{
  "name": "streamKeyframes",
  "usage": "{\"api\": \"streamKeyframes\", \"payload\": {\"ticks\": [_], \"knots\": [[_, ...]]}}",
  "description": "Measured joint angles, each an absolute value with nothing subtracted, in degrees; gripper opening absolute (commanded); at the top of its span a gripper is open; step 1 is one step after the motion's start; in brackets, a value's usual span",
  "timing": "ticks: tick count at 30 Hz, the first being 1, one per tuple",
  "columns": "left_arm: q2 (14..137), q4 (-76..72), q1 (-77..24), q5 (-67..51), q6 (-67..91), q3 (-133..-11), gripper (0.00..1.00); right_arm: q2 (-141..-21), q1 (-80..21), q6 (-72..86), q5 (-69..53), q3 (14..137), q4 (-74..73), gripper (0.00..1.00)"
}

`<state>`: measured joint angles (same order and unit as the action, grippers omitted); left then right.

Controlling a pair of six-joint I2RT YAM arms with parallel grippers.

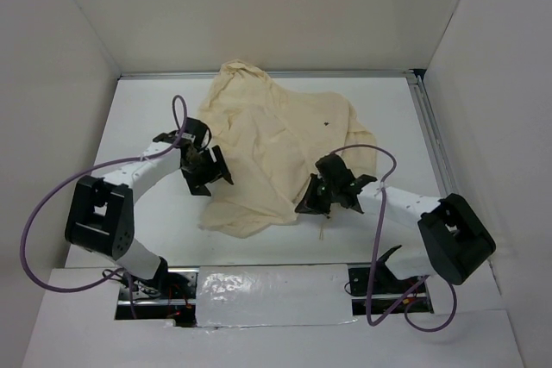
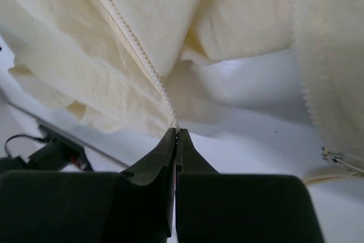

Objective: Zip up the jacket

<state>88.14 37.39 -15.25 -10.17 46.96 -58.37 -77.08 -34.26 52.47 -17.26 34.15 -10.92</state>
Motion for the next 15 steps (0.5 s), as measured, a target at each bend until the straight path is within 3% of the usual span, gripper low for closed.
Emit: {"api": "streamKeyframes", "payload": {"ticks": [6, 9, 12, 13, 14, 15], "knots": [[90.0, 37.3, -19.5, -10.0, 47.0, -58.5, 0.97, -76.4, -39.0, 53.4, -3.8, 36.8, -15.6, 0.0], [92.2, 36.6, -22.6, -10.3, 47.8, -58.3, 0.77, -74.1, -39.7, 53.8, -2.3, 36.6, -16.1, 0.0], [96.1, 36.3, -25.3, -10.0, 49.1, -58.0, 0.41, -71.4, -40.0, 54.1, 0.4, 37.1, -17.8, 0.0], [97.3, 36.4, -25.7, -9.9, 49.6, -58.0, 0.13, -70.8, -40.2, 54.1, 1.3, 37.1, -18.4, 0.0], [98.5, 36.6, -25.8, -9.7, 50.1, -58.0, 0.02, -70.5, -40.3, 54.0, 1.8, 37.1, -18.8, 0.0], [99.3, 36.8, -25.5, -9.5, 50.1, -58.0, 0.0, -70.3, -40.2, 53.9, 1.9, 37.1, -19.0, 0.0]]}}
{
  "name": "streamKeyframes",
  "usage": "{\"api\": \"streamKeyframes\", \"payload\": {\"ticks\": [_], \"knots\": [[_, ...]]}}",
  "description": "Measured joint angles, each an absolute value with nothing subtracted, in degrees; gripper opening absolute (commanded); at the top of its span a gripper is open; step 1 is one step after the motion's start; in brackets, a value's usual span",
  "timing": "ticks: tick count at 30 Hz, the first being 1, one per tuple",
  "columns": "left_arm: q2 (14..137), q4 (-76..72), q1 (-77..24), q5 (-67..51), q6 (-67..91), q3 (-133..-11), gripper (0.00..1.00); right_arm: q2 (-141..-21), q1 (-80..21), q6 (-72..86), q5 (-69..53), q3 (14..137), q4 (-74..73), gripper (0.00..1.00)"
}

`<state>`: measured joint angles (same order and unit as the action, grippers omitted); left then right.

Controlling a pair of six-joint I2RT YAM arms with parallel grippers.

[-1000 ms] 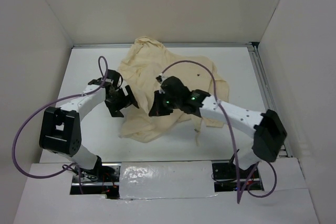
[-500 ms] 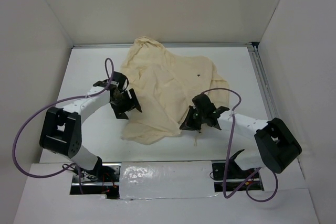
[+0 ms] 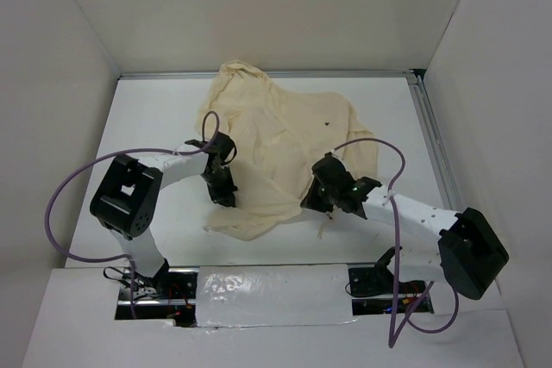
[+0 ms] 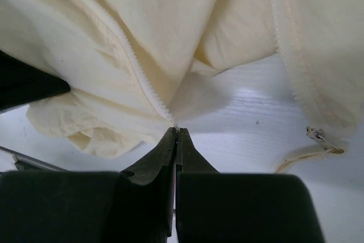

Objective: Zip up the jacket

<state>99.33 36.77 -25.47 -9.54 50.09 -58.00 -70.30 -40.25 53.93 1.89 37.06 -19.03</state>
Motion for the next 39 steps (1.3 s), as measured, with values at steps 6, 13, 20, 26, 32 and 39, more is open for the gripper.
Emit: {"api": "streamKeyframes", "payload": {"ticks": [6, 13, 20, 26, 32, 39], "knots": [[102.5, 38.3, -22.3, -8.5, 50.9, -62.6, 0.0, -74.4, -41.5, 52.6, 1.4, 36.9, -19.0, 0.0], [109.1, 42.3, -17.8, -5.9, 46.5, -77.0, 0.0, -85.3, -45.1, 52.7, 0.4, 40.7, -15.4, 0.0], [111.5, 44.7, -14.0, -1.7, 40.2, -89.2, 0.65, -91.8, -48.1, 53.1, -0.5, 49.4, -12.7, 0.0], [106.1, 44.9, -12.8, -0.9, 41.4, -80.2, 0.99, -93.8, -49.4, 53.1, -0.9, 49.5, -15.0, 0.0], [94.1, 46.4, -18.7, -3.1, 44.4, -68.6, 0.99, -93.7, -50.5, 51.9, -0.8, 49.5, -15.8, 0.5], [89.6, 46.2, -26.5, -4.5, 46.5, -67.9, 0.99, -83.8, -51.9, 48.1, 1.4, 49.5, -21.1, 0.62]]}}
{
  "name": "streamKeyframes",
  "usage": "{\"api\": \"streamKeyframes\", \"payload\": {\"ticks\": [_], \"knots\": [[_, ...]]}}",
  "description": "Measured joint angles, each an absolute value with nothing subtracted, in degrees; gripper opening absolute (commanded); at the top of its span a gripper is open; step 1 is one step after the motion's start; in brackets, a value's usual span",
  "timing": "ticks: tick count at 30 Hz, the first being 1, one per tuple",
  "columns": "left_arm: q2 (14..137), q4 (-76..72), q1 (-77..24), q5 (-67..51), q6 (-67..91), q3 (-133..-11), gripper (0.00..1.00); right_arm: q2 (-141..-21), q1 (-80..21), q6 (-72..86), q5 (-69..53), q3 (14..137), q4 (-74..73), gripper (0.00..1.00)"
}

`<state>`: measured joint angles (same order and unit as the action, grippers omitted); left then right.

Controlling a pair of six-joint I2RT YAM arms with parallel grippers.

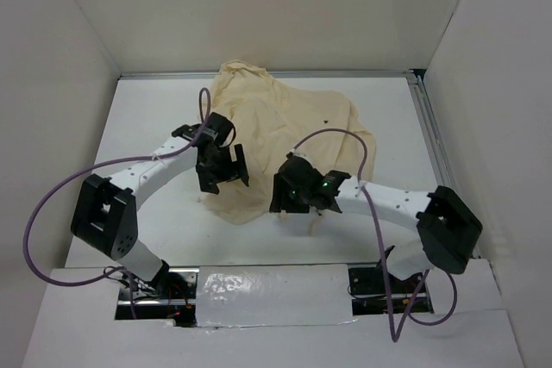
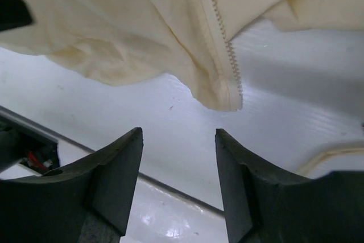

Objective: Zip up the jacket

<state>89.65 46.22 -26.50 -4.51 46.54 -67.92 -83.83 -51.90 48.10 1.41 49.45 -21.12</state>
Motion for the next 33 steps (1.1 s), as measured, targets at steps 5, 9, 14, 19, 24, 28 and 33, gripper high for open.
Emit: {"api": "streamKeyframes", "payload": {"ticks": [5, 9, 14, 19, 24, 28, 33], "knots": [[91.1, 46.0, -28.4, -4.5, 46.9, -67.9, 0.99, -74.3, -44.9, 45.9, 3.7, 47.3, -24.2, 0.65], [92.8, 47.6, -30.6, -3.2, 48.2, -68.9, 0.99, -70.5, -36.4, 43.7, 5.5, 43.5, -27.6, 0.65], [92.9, 53.0, -29.5, 1.8, 50.8, -72.1, 0.99, -70.9, -29.4, 39.9, 5.4, 41.3, -30.6, 0.62], [92.8, 58.8, -26.8, 7.9, 53.5, -80.6, 0.99, -74.1, -28.4, 36.2, 4.0, 41.2, -30.6, 0.61], [90.7, 57.5, -25.0, 8.5, 52.7, -80.5, 0.99, -77.4, -28.4, 34.1, 3.5, 41.2, -30.2, 0.58], [87.7, 53.6, -25.3, 4.7, 49.5, -75.4, 0.99, -79.6, -28.4, 33.0, 2.3, 41.1, -28.7, 0.53], [85.4, 48.9, -26.5, -0.3, 46.3, -70.0, 0.99, -81.4, -28.4, 31.9, -0.3, 40.9, -26.3, 0.5]]}}
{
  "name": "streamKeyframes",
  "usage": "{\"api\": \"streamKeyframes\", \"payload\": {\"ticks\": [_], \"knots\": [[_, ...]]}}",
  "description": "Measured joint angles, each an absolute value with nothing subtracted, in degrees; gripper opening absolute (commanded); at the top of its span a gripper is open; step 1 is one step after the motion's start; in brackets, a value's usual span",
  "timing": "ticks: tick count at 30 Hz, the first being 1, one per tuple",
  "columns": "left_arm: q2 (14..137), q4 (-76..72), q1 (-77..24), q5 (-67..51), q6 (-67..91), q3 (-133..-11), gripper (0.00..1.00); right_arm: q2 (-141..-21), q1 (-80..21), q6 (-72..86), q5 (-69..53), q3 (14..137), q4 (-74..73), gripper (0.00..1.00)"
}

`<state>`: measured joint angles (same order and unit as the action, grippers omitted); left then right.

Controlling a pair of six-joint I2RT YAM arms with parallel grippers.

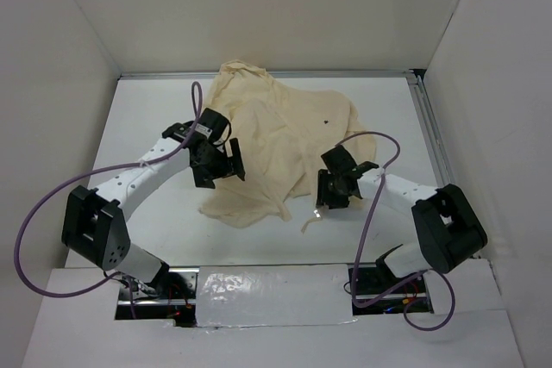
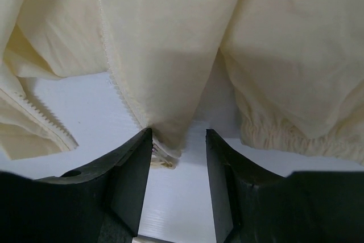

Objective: Zip up the jacket

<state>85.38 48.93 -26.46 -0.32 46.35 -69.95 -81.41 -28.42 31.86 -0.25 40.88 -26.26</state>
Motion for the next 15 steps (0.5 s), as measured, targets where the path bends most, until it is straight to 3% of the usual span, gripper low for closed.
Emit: {"api": "streamKeyframes", "payload": {"ticks": [7, 8, 13, 15], "knots": [[85.4, 47.5, -27.4, -1.6, 45.3, -69.6, 0.99, -82.0, -29.3, 31.3, -2.6, 40.1, -23.6, 0.48], [85.4, 47.4, -27.5, -1.7, 45.3, -69.6, 0.99, -82.0, -29.8, 31.2, -2.8, 40.0, -23.1, 0.41], [85.4, 46.8, -27.7, -1.9, 45.2, -69.6, 0.99, -82.2, -31.3, 31.0, -3.0, 39.8, -22.4, 0.32], [85.4, 46.7, -28.0, -1.9, 45.2, -69.6, 0.99, -82.7, -31.6, 31.4, -2.4, 39.9, -22.3, 0.21]]}}
